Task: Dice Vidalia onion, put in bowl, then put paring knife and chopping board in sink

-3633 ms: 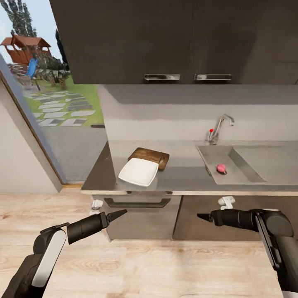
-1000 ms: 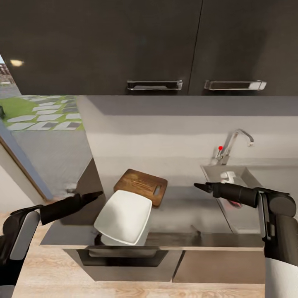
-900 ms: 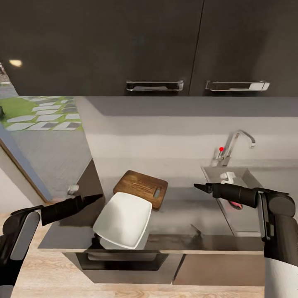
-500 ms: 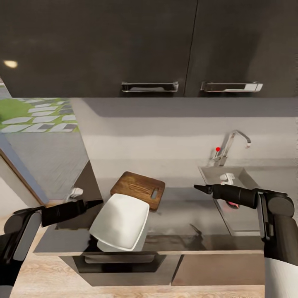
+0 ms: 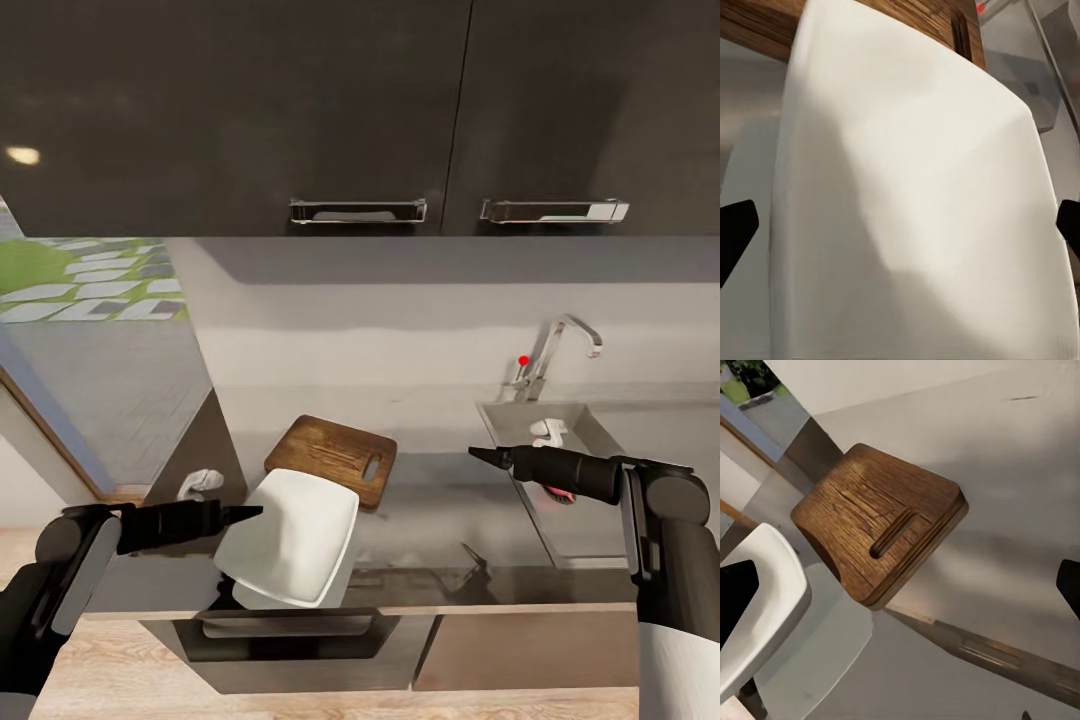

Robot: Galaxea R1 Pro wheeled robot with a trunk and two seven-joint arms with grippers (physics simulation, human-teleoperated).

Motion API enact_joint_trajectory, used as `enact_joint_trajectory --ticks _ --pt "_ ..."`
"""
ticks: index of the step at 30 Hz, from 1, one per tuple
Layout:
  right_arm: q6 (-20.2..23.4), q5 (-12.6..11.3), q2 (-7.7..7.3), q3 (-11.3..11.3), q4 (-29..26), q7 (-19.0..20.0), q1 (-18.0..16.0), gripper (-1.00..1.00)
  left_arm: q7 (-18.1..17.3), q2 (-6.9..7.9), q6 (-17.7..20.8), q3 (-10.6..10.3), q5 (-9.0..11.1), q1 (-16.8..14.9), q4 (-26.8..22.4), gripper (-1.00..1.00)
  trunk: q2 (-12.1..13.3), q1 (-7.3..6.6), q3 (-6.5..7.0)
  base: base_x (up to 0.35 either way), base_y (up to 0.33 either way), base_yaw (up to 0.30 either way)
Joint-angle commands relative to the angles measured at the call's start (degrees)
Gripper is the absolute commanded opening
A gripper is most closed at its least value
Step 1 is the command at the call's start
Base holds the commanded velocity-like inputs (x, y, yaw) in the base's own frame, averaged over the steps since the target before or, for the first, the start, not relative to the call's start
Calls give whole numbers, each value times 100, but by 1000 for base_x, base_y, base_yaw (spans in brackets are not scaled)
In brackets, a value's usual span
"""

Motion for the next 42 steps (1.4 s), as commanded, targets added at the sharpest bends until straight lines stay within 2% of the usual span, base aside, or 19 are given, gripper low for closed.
enact_joint_trajectory --ticks 1,11,18,23,27,32,33,35,42 --pt "36 57 1 -7 -3 59 -8 100 -35 2 21 6 -28 -5 0 100 -12 4 -12 0 0 0" --pt "38 57 1 -4 4 59 -8 100 -35 26 21 40 -47 -8 38 100 -12 4 -12 0 0 0" --pt "44 57 5 2 45 66 -8 100 -15 39 7 44 -66 -9 380 100 -12 4 -12 0 0 0" --pt "44 57 3 2 55 67 -8 100 101 15 -3 44 -316 -11 569 100 -12 4 -12 0 0 0" --pt "44 56 8 2 57 68 -8 100 135 0 -5 44 -385 -11 594 100 -12 4 -12 0 0 0" --pt "44 50 10 2 77 68 -8 100 352 -43 -25 33 -423 -8 601 100 -12 4 -12 0 0 0" --pt "44 49 11 2 99 68 -8 100 612 -142 -29 24 -442 -10 602 100 -12 4 -12 0 0 0" --pt "44 48 11 2 104 68 -8 100 701 -199 -30 21 -447 -9 602 100 -12 4 -12 2 0 0" --pt "44 48 16 2 110 68 -8 100 797 -289 -47 5 -452 -9 589 100 -12 4 -12 67 -43 0"
